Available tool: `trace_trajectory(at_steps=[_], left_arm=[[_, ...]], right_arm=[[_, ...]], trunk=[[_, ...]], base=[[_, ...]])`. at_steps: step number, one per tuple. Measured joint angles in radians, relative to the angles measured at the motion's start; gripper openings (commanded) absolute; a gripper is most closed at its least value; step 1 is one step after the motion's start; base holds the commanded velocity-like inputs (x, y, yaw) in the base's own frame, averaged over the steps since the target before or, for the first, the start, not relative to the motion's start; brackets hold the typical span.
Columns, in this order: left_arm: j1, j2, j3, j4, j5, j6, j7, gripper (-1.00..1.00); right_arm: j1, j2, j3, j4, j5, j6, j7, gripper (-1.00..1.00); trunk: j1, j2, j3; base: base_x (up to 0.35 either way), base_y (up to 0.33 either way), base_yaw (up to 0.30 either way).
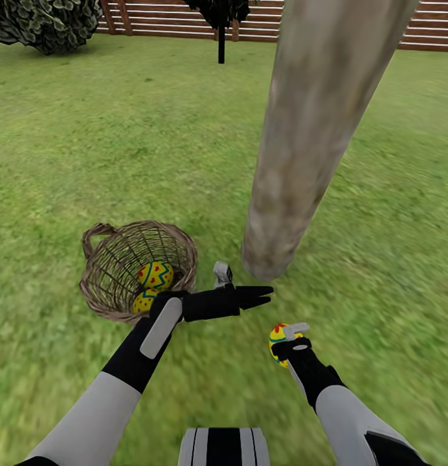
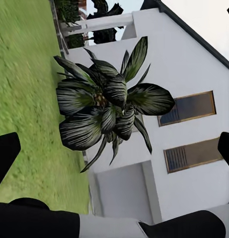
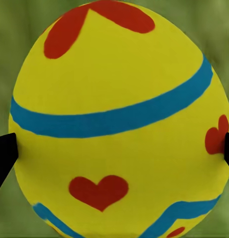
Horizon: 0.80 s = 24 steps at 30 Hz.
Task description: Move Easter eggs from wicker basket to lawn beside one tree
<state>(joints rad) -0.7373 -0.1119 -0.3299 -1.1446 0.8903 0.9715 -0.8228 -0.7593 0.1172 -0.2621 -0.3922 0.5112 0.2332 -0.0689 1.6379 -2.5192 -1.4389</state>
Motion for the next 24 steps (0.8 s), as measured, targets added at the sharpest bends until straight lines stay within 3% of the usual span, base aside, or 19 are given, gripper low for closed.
trace_trajectory(at_steps=[7,16,17,24], left_arm=[[0.000,0.000,0.000,0.000,0.000,0.000,0.000,1.00],[0.000,0.000,0.000,0.002,0.001,0.000,0.000,1.00],[0.000,0.000,0.000,0.002,0.001,0.000,0.000,1.00],[0.000,0.000,0.000,0.005,0.001,0.000,0.000,1.00]], right_arm=[[-0.001,0.001,0.001,-0.024,-0.004,-0.016,0.002,-1.00],[-0.001,-0.001,0.000,-0.021,-0.003,-0.023,0.003,-1.00],[-0.001,-0.001,0.000,-0.021,-0.003,-0.023,0.003,1.00],[0.000,-0.001,0.003,-0.021,0.003,-0.023,0.003,1.00]], trunk=[[0.003,-0.002,-0.027],[0.002,-0.002,-0.027],[0.002,-0.002,-0.027],[0.003,-0.002,-0.027]], base=[[0.000,0.000,0.000],[0.000,0.000,0.000],[0.000,0.000,0.000],[0.000,0.000,0.000]])
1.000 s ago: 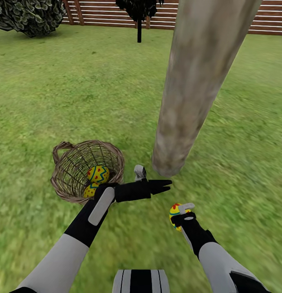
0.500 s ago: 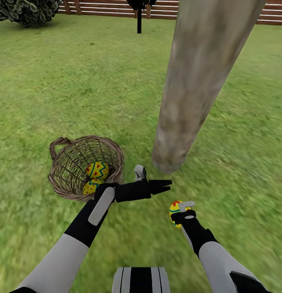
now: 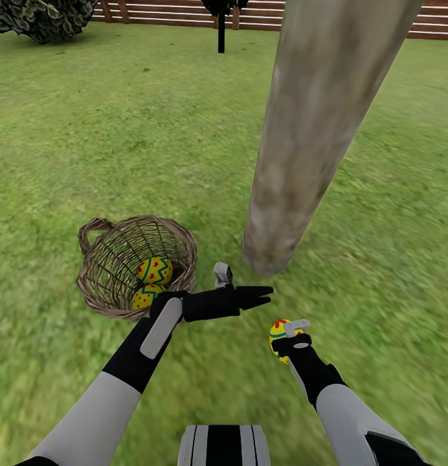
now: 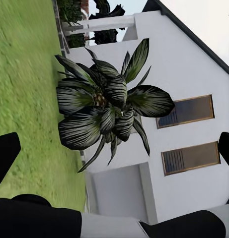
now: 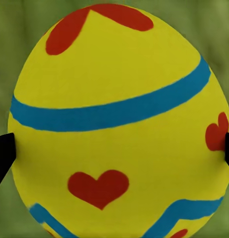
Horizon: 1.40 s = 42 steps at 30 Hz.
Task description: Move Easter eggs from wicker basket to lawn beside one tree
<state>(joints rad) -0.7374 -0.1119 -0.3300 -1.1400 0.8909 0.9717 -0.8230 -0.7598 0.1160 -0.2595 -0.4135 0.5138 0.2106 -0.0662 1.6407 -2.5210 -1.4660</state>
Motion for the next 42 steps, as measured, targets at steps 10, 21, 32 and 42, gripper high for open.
trace_trajectory(at_steps=[10,21,32,42], left_arm=[[0.000,-0.001,-0.001,-0.008,0.001,0.001,0.000,1.00],[0.000,-0.009,-0.011,-0.012,0.000,0.003,0.002,1.00],[0.000,-0.007,-0.023,-0.017,0.001,0.015,0.004,1.00],[0.000,0.002,-0.020,-0.037,0.001,0.018,-0.001,1.00]], right_arm=[[0.000,-0.001,-0.003,0.012,-0.003,-0.001,0.000,1.00],[0.001,-0.009,-0.004,-0.030,-0.003,-0.002,0.008,1.00],[0.001,-0.015,-0.006,-0.111,-0.003,0.039,0.033,1.00],[0.001,-0.277,-0.002,-0.253,0.011,0.364,0.925,1.00]], trunk=[[-0.003,0.001,0.023],[-0.007,0.004,0.066],[-0.012,0.007,0.108],[-0.017,0.009,0.147]], base=[[0.000,0.000,0.000],[0.000,0.000,0.000],[0.000,0.000,0.000],[0.000,0.000,0.000]])
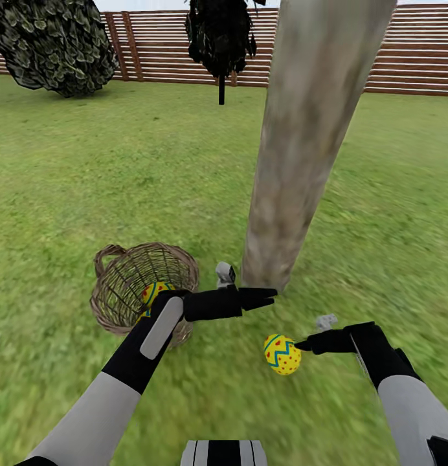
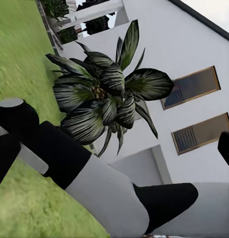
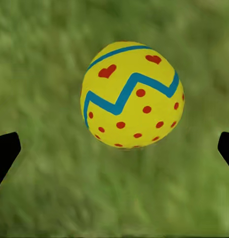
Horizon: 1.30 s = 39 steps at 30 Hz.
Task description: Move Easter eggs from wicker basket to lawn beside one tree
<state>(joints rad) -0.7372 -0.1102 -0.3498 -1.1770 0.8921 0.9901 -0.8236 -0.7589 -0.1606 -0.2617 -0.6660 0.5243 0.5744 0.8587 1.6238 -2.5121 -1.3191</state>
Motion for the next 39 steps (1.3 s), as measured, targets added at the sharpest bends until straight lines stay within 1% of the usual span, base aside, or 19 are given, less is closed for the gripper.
trace_trajectory(at_steps=[2,4,8,22,25,28,31,39], left_arm=[[0.000,-0.001,-0.001,0.000,0.000,0.000,0.000,1.00],[0.000,-0.001,-0.001,0.000,0.000,0.000,0.000,1.00],[0.000,-0.002,-0.003,0.000,0.001,0.000,-0.002,1.00],[0.000,-0.002,-0.003,0.000,0.002,0.000,-0.004,1.00],[0.000,0.000,-0.003,0.001,0.001,-0.004,-0.017,1.00],[0.000,0.001,-0.003,0.002,0.000,-0.008,-0.065,1.00],[0.000,0.001,-0.003,0.004,-0.002,-0.010,-0.088,1.00],[0.000,0.001,-0.003,0.003,-0.002,-0.011,-0.093,1.00]], right_arm=[[0.000,-0.008,0.000,0.000,0.002,0.002,0.081,1.00],[0.000,-0.010,0.001,0.000,0.003,0.002,0.102,1.00],[0.000,-0.010,0.001,0.000,0.003,0.002,0.108,1.00],[0.000,-0.009,0.001,0.006,0.003,0.001,0.108,1.00],[0.000,-0.009,0.000,0.008,0.003,0.000,0.108,1.00],[0.000,-0.008,0.000,0.011,0.001,-0.003,0.107,1.00],[0.000,-0.009,-0.001,0.007,0.001,-0.004,0.105,1.00],[0.000,-0.008,-0.001,0.008,0.001,-0.005,0.107,1.00]], trunk=[[-0.001,0.000,0.008],[-0.002,0.001,0.015],[-0.003,0.002,0.031],[-0.009,0.005,0.085],[-0.010,0.005,0.085],[-0.010,0.005,0.085],[-0.010,0.005,0.085],[-0.010,0.005,0.085]], base=[[0.000,0.000,0.000],[0.000,0.000,0.000],[-0.150,0.000,0.000],[-0.318,0.000,0.000],[-0.092,0.000,0.000],[-0.016,0.000,0.000],[-0.003,0.099,0.000],[0.000,0.284,0.000]])
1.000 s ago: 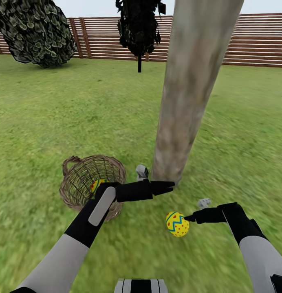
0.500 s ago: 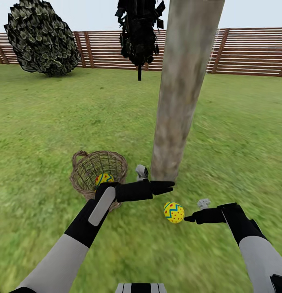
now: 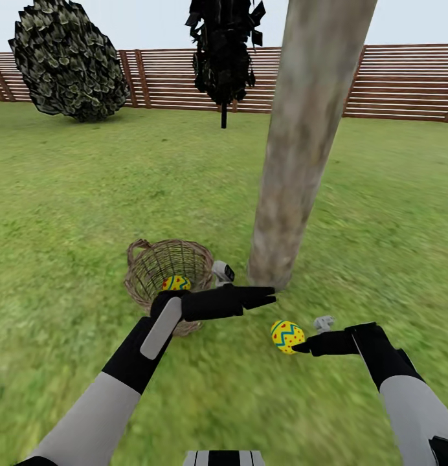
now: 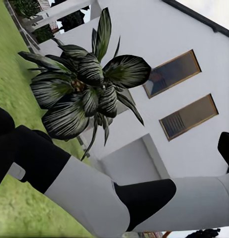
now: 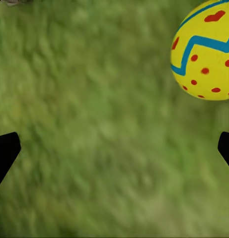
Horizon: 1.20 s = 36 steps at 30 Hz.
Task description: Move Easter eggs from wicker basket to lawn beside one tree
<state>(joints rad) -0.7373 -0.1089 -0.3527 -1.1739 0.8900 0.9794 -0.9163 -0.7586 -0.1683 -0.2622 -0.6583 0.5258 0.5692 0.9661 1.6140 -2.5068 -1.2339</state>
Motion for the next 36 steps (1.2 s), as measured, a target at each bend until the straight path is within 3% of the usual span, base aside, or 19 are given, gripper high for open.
trace_trajectory(at_steps=[9,11,13,17,25,28,32,36], left_arm=[[0.000,0.000,0.000,-0.002,0.000,0.000,0.000,1.00],[0.000,0.000,0.001,-0.002,0.000,0.001,0.000,1.00],[0.000,0.001,0.001,-0.002,0.000,0.000,0.000,1.00],[0.000,0.001,0.002,-0.002,0.000,0.000,0.000,1.00],[0.000,0.001,0.002,-0.001,0.000,0.000,0.000,1.00],[0.000,0.000,0.000,-0.002,0.000,0.000,0.000,1.00],[0.000,0.000,-0.001,-0.002,0.000,0.000,0.000,1.00],[0.000,0.000,-0.001,-0.002,-0.001,0.000,0.001,1.00]], right_arm=[[0.000,-0.006,-0.007,-0.009,-0.014,0.000,0.011,1.00],[0.000,-0.015,-0.023,-0.011,-0.017,-0.001,0.032,1.00],[0.000,-0.031,-0.057,-0.011,-0.019,0.000,0.078,1.00],[0.000,-0.053,-0.168,-0.012,-0.020,0.001,0.245,1.00],[0.000,-0.081,-0.280,-0.013,-0.022,0.001,0.304,1.00],[0.000,-0.097,-0.305,-0.013,-0.023,0.002,0.349,1.00],[0.000,-0.130,-0.311,-0.014,-0.024,0.004,0.486,1.00],[0.000,-0.144,-0.313,-0.014,-0.025,0.005,0.527,1.00]], trunk=[[0.000,0.000,0.000],[0.000,0.000,0.000],[0.000,0.000,0.000],[-0.001,0.000,0.000],[0.000,0.000,0.000],[0.000,0.000,0.000],[0.000,0.000,0.000],[0.000,0.000,0.000]], base=[[0.014,0.305,0.000],[0.152,0.272,0.000],[0.224,0.226,0.000],[0.277,0.170,0.000],[0.275,0.182,0.000],[0.097,0.303,0.000],[0.022,0.334,0.000],[0.004,0.304,0.000]])
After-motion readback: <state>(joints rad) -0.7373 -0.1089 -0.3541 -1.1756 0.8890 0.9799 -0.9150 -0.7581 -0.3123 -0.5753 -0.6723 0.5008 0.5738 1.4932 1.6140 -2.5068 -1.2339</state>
